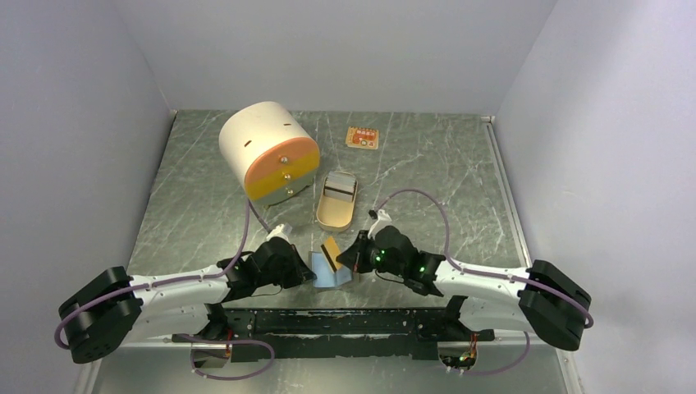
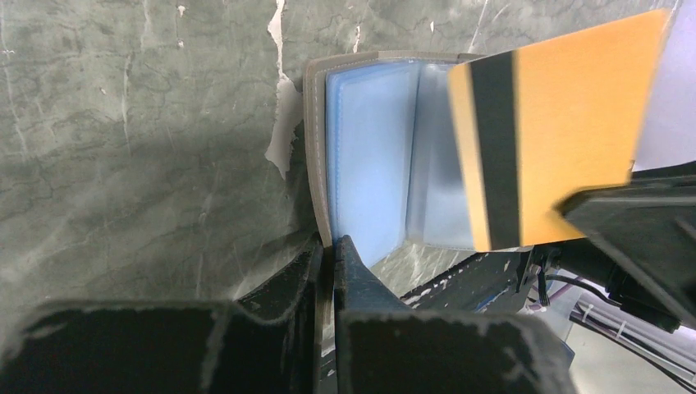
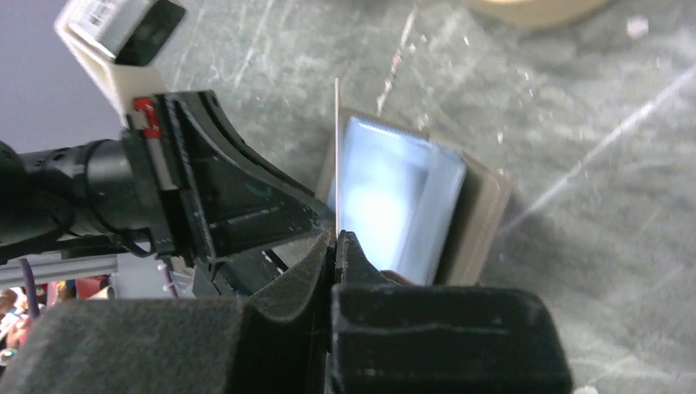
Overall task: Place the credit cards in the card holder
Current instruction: Insert the credit card into the card holder.
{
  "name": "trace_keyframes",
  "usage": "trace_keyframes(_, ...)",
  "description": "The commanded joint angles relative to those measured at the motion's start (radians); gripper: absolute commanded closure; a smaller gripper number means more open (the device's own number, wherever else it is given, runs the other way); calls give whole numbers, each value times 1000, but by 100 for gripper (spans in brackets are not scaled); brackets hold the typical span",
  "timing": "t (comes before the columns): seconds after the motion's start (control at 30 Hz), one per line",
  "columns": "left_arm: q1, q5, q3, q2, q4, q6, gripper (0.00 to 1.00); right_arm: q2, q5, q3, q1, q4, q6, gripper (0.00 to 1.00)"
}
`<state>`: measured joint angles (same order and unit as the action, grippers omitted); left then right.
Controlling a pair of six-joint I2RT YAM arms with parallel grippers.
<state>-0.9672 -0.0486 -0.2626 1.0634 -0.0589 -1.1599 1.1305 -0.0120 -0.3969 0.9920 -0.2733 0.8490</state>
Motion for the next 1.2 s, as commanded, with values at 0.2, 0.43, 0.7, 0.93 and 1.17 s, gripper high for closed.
trace_keyframes(0.2, 10, 3, -7, -10, 12, -4, 91, 3, -133, 118, 37, -71, 209, 100)
trace_keyframes(0.43, 15, 16, -2, 2, 3, -6, 91, 23, -159, 213, 39, -173, 283, 100)
trace_keyframes(0.7, 21, 30, 17, 8, -18, -20, 91, 22, -147, 223, 41, -150, 299, 100)
trace_keyframes(0.93, 23, 43, 11, 31, -28, -16, 91, 41, -105, 231, 42, -176, 309, 100)
trace_keyframes(1.17, 23, 46, 6, 45, -32, -12, 91, 105, -56, 249, 45, -254, 321, 100)
